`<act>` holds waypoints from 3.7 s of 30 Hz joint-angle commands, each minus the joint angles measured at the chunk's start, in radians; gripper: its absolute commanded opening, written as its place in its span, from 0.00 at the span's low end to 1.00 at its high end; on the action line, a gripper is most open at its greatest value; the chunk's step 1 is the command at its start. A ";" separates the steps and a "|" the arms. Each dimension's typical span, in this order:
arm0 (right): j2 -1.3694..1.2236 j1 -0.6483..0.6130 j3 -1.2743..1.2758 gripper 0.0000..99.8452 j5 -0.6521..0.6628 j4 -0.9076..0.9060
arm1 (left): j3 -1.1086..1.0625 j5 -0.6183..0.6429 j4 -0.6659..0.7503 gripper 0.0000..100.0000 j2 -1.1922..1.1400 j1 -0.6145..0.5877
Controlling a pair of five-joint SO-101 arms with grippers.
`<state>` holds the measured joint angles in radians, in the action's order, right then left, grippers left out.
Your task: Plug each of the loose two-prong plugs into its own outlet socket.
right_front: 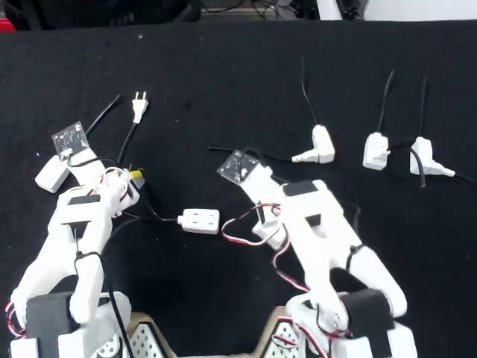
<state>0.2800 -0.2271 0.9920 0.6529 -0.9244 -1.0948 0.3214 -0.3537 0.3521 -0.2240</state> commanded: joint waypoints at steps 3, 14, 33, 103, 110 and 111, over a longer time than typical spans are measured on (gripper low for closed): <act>0.002 0.060 -0.074 0.10 0.089 -0.051 | 0.008 0.005 0.011 0.26 0.018 -0.008; 0.008 0.103 -0.058 0.09 0.163 -0.048 | 0.012 0.005 0.011 0.26 0.018 -0.008; 0.059 0.052 -0.024 0.01 0.063 -0.095 | 0.012 0.005 0.012 0.26 0.018 -0.008; 0.074 -0.046 -0.008 0.09 -0.184 0.066 | 0.007 0.005 0.011 0.26 0.018 -0.008; 0.074 -0.043 0.039 0.08 -0.175 0.091 | 0.007 0.005 0.011 0.26 0.018 -0.008; 0.076 -0.037 0.039 0.05 -0.175 0.091 | 0.007 0.005 0.011 0.26 0.018 -0.008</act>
<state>0.3199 -0.2608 1.0349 0.4780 -0.8523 -1.0948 0.3214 -0.3537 0.3521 -0.2240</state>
